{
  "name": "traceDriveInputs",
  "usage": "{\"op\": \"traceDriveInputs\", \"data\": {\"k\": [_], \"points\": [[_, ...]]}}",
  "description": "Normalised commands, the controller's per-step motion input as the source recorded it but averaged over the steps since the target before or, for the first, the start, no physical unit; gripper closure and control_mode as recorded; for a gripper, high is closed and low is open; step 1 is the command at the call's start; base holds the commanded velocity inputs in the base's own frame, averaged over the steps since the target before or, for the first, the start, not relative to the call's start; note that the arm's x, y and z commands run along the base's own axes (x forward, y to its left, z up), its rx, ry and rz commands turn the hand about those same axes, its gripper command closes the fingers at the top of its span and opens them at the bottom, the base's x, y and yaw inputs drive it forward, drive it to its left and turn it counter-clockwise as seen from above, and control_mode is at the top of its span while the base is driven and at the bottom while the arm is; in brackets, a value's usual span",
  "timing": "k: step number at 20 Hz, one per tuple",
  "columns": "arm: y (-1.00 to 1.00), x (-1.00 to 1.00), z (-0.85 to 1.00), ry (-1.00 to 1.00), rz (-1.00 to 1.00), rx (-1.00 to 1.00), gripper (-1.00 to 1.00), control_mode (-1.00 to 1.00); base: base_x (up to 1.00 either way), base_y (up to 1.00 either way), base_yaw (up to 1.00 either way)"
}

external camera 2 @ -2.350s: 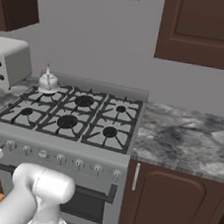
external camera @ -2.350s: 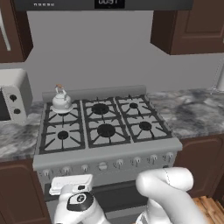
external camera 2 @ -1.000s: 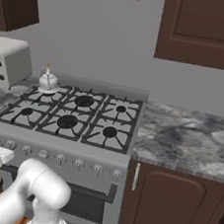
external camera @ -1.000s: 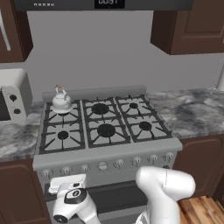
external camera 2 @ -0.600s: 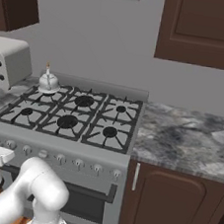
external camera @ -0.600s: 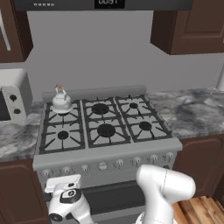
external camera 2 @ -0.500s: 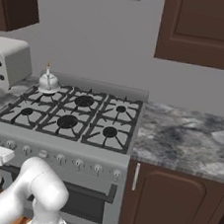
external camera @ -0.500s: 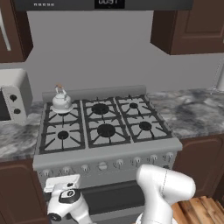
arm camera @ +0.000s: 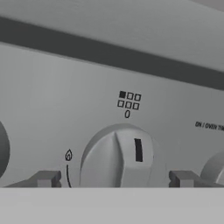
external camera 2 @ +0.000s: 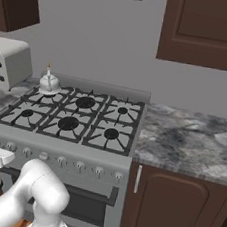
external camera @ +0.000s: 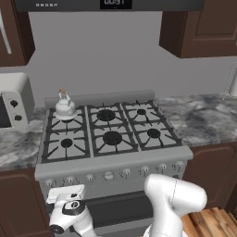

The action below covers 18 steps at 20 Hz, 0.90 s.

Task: Turn on the rear left burner of the stove.

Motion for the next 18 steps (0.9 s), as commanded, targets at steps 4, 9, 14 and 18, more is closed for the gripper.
{"op": "traceDriveInputs", "data": {"k": [4, 9, 14, 18], "points": [[0.0, 0.0, -0.01, 0.0, 0.0, 0.0, 1.0, -1.0, 0.0, 0.0, 0.0], [0.0, -0.01, 0.0, 0.0, 0.0, 0.0, 1.0, -1.0, 0.0, 0.0, 0.0], [0.02, -0.22, 0.0, -0.06, 0.0, 0.0, 1.0, -1.0, 0.0, 0.0, 0.0], [0.22, -0.18, 0.08, 0.0, 0.03, -0.18, 1.0, -1.0, 0.0, 0.0, 0.0]]}}
